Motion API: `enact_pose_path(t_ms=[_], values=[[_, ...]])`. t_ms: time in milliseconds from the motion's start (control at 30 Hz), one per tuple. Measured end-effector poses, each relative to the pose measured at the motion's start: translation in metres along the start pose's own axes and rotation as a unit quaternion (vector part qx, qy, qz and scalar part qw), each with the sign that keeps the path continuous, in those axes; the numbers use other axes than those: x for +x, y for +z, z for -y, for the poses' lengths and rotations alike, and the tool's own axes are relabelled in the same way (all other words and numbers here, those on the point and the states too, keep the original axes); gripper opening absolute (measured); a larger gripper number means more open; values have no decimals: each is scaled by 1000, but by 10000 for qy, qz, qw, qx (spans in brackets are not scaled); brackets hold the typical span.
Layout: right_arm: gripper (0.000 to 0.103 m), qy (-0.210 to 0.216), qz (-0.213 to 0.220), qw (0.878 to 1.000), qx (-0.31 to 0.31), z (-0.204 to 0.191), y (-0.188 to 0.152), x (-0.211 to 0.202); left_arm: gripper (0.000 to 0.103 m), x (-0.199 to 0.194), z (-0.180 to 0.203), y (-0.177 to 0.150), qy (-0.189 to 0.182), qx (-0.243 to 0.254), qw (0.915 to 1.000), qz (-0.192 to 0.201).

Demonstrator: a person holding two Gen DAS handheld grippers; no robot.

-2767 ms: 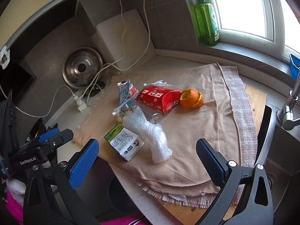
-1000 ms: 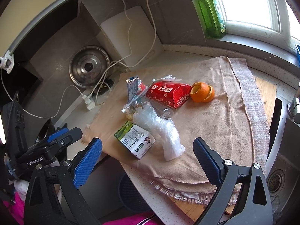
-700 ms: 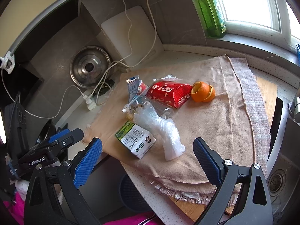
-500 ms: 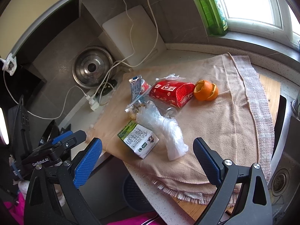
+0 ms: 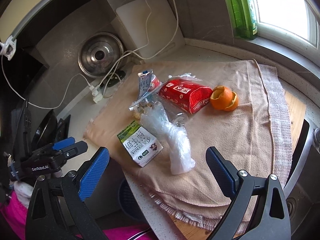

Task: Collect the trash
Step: 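Grasp the clear plastic bag with the right tool while the left tool grasps the green milk carton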

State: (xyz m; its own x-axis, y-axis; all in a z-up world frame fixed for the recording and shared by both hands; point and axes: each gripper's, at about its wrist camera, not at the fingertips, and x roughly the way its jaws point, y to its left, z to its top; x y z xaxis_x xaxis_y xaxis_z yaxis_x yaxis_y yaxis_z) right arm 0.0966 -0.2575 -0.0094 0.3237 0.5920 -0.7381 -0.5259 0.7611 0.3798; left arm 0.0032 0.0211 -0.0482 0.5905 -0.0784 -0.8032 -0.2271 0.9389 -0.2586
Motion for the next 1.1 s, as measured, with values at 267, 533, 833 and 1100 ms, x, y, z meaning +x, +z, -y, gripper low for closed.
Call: enact_pose_path(t_ms=[267, 533, 833, 1100], values=[[69, 83, -499, 9987, 83, 21, 7, 34, 103, 28, 3, 5, -155, -260, 9987, -411], [60, 169, -947, 9951, -213, 28, 22, 68, 103, 45, 11, 8, -107, -321, 9975, -615], [44, 367, -1475, 9862, -655, 30, 38, 104, 103, 73, 8, 18, 68, -1003, 9913, -849], [27, 537, -1680, 9830, -500, 45, 31, 113, 103, 101, 10, 31, 269, -1481, 9837, -989]])
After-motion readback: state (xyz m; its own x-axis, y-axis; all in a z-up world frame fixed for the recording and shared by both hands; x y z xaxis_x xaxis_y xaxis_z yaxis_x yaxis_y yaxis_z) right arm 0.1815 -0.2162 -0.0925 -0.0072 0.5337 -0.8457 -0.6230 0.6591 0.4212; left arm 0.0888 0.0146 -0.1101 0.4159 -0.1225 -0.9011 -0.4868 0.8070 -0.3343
